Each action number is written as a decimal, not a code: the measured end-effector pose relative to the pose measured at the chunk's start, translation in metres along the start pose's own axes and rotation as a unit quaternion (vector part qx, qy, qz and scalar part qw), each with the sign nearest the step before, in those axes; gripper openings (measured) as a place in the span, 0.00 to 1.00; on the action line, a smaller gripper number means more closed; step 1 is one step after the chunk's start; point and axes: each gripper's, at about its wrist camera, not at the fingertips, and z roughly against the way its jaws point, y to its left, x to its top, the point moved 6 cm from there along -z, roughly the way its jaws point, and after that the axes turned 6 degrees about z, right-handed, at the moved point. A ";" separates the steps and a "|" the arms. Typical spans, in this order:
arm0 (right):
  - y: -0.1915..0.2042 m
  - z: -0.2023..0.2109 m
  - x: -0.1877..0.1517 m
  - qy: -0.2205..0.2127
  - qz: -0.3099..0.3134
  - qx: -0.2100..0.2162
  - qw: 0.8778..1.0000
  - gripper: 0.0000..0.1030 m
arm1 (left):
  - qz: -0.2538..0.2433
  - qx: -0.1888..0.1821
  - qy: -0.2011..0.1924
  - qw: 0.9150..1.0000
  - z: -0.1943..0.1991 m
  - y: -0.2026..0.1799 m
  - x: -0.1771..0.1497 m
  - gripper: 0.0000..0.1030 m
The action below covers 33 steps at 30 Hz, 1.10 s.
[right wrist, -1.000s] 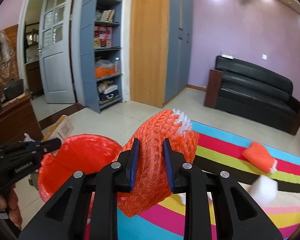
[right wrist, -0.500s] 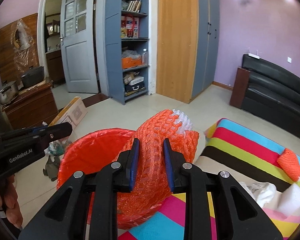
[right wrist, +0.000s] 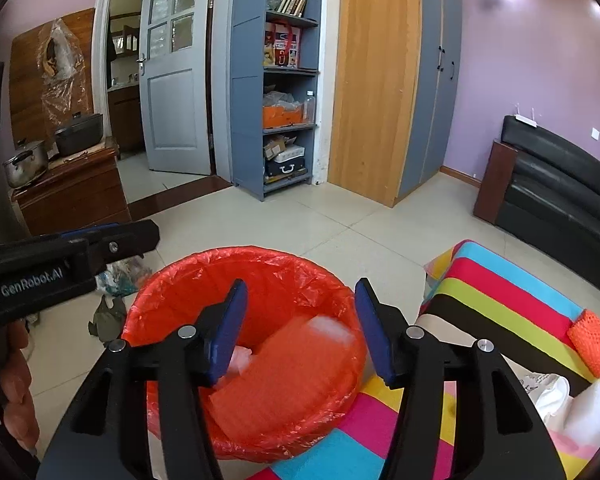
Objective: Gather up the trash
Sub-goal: 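Return both open grippers from the bin to the bedspread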
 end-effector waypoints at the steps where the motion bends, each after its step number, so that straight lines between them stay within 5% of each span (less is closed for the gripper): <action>1: -0.002 0.000 0.000 0.001 -0.001 -0.001 1.000 0.51 | 0.001 0.000 -0.001 1.000 -0.001 0.000 0.000 0.44; 10: -0.032 0.019 0.001 -0.012 -0.025 -0.033 0.999 0.58 | -0.011 -0.009 -0.006 1.000 -0.010 -0.017 -0.004 0.44; 33: -0.168 0.085 -0.046 -0.018 -0.097 -0.147 0.984 0.69 | -0.104 -0.081 0.004 0.991 -0.026 -0.143 -0.043 0.50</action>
